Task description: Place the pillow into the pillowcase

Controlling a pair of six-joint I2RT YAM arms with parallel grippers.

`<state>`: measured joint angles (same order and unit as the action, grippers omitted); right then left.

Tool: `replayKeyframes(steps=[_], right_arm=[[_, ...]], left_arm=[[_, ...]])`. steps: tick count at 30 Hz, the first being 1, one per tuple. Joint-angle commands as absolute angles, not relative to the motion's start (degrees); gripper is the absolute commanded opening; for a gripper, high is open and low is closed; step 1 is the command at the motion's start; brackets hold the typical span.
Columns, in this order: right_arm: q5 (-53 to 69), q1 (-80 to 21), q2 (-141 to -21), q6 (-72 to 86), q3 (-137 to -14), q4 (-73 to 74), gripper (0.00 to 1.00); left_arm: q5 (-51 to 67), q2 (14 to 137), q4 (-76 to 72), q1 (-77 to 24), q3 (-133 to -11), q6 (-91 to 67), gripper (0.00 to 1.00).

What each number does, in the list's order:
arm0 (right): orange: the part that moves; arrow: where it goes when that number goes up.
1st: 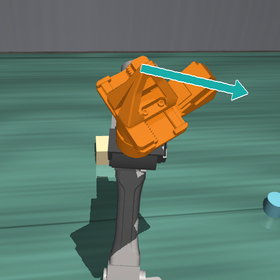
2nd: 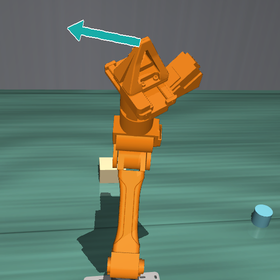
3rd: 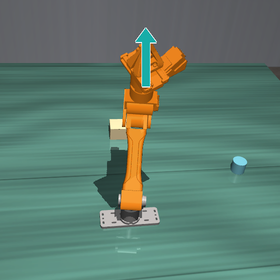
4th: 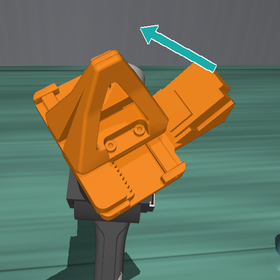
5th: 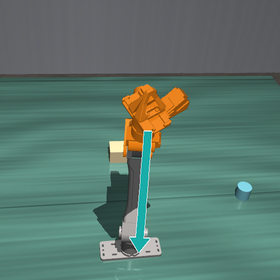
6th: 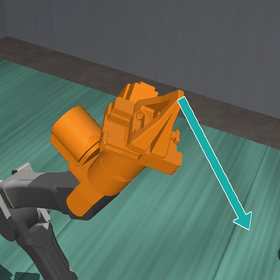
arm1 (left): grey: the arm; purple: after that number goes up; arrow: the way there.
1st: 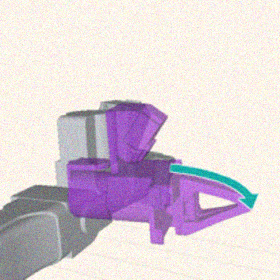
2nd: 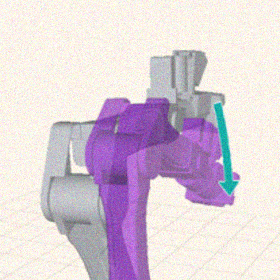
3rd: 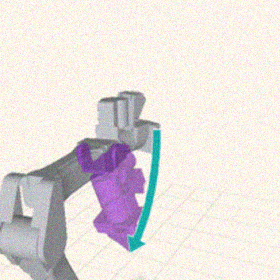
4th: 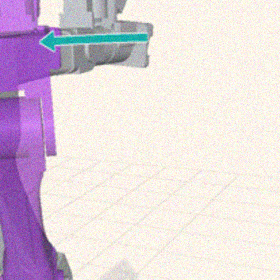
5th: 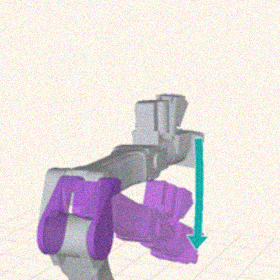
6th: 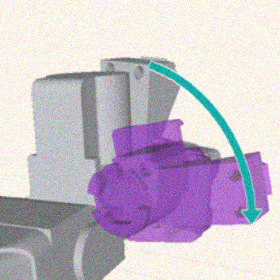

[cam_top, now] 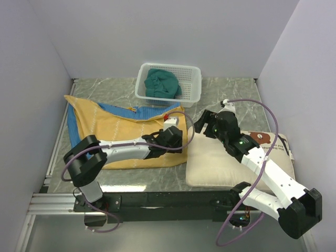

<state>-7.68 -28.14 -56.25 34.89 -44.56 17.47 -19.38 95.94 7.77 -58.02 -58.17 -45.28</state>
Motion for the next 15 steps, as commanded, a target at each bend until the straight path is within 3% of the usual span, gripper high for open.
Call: replayKeyframes(steps=[1,3,6,7,10,13,15], right_arm=[[-8.4,-28.5,-55.6,35.0,-44.8,15.5,0.85],[-8.4,-28.6,-55.5,34.8,-45.0,15.6,0.85],[-8.5,-28.5,-55.2,34.5,-45.1,16.2,0.85],[-8.4,-28.6,-55.1,34.4,-45.1,16.3,0.85],[-8.3,-28.6,-54.6,34.3,-44.6,16.3,0.85],[-7.8,-28.8,-54.8,34.3,-44.1,15.9,0.85],[-7.6,-29.4,-55.5,34.5,-43.6,15.2,0.84]], left_arm=[[-19.6,101.4,5.5,-59.0,-61.0,-45.6,0.62],[-19.6,103.1,4.6,-59.0,-60.9,-46.1,0.60],[-19.9,103.0,4.0,-59.1,-60.2,-46.7,0.43],[-20.6,102.4,4.7,-59.1,-59.9,-46.9,0.31],[-21.9,98.4,7.5,-59.1,-57.6,-47.7,0.14],[-24.0,93.4,10.3,-59.1,-54.5,-48.3,0.01],[-25.0,89.4,12.8,-59.0,-51.7,-49.1,0.01]])
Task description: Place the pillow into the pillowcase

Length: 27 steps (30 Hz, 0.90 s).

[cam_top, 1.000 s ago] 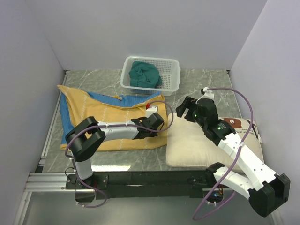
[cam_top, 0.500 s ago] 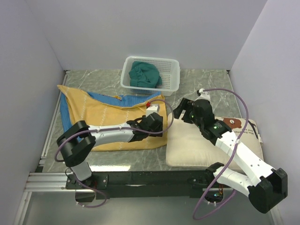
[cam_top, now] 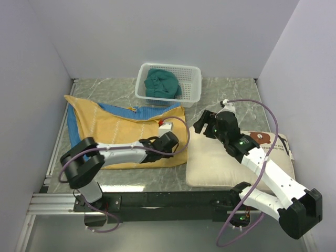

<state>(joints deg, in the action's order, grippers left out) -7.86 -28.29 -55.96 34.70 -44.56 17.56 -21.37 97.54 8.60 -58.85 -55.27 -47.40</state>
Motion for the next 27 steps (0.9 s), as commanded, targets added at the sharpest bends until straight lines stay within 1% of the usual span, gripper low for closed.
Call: replayKeyframes(steps=[1,6,7,8,10,11,12,13,14,15,16,18,23,27], right_arm=[[-7.6,-29.7,-55.8,34.5,-43.5,14.9,0.84],[-7.8,-32.2,-60.1,34.3,-43.8,12.2,0.84],[-7.9,-32.7,-61.2,33.8,-44.6,11.7,0.85],[-8.3,-32.6,-62.9,33.3,-46.7,10.4,0.85],[-8.6,-32.1,-69.5,30.3,-49.9,9.8,0.85],[-8.5,-31.6,-72.4,29.2,-53.9,10.6,0.84],[-7.0,-30.8,-77.7,27.0,-55.7,10.5,0.82],[-5.1,-30.1,-80.2,26.1,-57.2,10.0,0.80],[-3.4,-28.8,-82.4,25.3,-59.7,8.7,0.77],[-1.0,-28.2,-86.6,24.3,-61.2,8.5,0.69],[-0.4,-28.0,-88.4,23.6,-62.7,8.6,0.63],[-0.3,-27.9,-93.0,22.2,-67.0,8.9,0.57],[-0.3,-27.2,-102.5,20.0,-75.0,11.5,0.57],[2.5,-26.4,-105.9,19.3,-74.9,9.9,0.58]], left_arm=[[-25.3,88.1,13.5,-58.8,-50.7,-49.5,0.01],[-23.7,80.5,12.4,-57.7,-44.9,-48.8,0.01],[-23.4,80.1,11.9,-57.7,-44.8,-48.3,0.09],[-23.3,80.0,11.8,-57.6,-45.5,-48.3,0.14],[-23.4,80.7,13.3,-57.7,-47.2,-48.1,0.21],[-23.4,81.0,13.7,-57.6,-48.7,-48.0,0.22],[-23.1,81.0,14.0,-57.6,-49.0,-47.9,0.24],[-22.8,79.9,13.5,-57.7,-49.0,-47.9,0.28],[-22.7,79.2,13.4,-57.6,-48.5,-48.1,0.29],[-22.6,78.5,13.3,-57.6,-48.3,-48.2,0.31],[-22.8,77.4,13.5,-57.6,-48.3,-48.2,0.32],[-23.1,76.5,14.4,-57.5,-48.7,-48.1,0.33],[-22.8,73.1,16.0,-57.3,-48.9,-47.6,0.34],[-22.8,71.1,16.7,-57.1,-48.5,-47.1,0.36]])
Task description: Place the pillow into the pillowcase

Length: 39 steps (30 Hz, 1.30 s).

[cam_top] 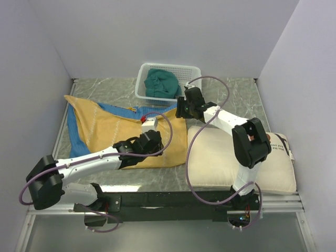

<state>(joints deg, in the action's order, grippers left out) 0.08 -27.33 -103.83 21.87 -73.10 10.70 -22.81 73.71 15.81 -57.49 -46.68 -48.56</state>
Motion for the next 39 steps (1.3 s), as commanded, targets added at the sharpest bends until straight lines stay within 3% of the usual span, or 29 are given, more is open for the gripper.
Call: replayKeyframes(steps=[1,28,31,34,35,39], right_arm=[[2.5,-26.3,-106.3,19.2,-74.7,9.7,0.58],[2.9,-25.0,-111.3,19.8,-73.0,7.6,0.57],[5.6,-25.0,-111.2,20.6,-72.5,6.9,0.50],[8.0,-25.1,-110.8,21.3,-72.4,6.7,0.33],[8.5,-25.1,-110.4,21.6,-72.3,7.0,0.20],[7.8,-25.4,-106.4,24.1,-71.1,8.9,0.02]], left_arm=[[-22.8,70.6,17.0,-57.1,-48.4,-47.0,0.36],[-21.5,68.8,16.4,-56.9,-46.6,-47.4,0.41],[-21.4,69.3,16.0,-56.9,-46.6,-47.4,0.42],[-20.6,70.3,14.9,-56.9,-46.8,-47.1,0.47],[-20.5,70.6,14.5,-56.9,-46.8,-47.2,0.48],[-20.3,72.9,13.0,-56.7,-47.7,-47.1,0.59]])
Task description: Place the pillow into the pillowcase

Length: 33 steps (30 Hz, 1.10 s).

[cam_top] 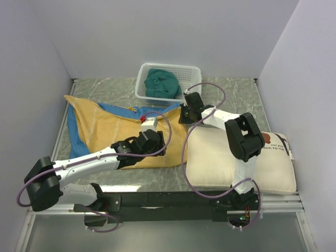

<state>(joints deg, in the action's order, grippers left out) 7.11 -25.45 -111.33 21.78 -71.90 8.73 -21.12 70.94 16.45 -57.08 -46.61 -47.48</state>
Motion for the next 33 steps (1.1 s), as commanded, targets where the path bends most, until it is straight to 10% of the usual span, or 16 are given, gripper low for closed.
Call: replayKeyframes(steps=[1,16,33], right_arm=[[7.0,-25.7,-104.6,25.0,-71.1,10.4,0.01],[0.1,-35.2,-96.8,31.4,-75.5,20.4,0.00],[-1.1,-35.5,-95.0,32.5,-75.6,21.5,0.00]], left_arm=[[-20.1,73.6,12.6,-56.8,-47.9,-47.0,0.61],[-19.2,89.5,0.9,-56.8,-59.6,-44.1,0.79],[-32.2,95.5,3.2,-56.6,-61.7,-48.6,0.54]])
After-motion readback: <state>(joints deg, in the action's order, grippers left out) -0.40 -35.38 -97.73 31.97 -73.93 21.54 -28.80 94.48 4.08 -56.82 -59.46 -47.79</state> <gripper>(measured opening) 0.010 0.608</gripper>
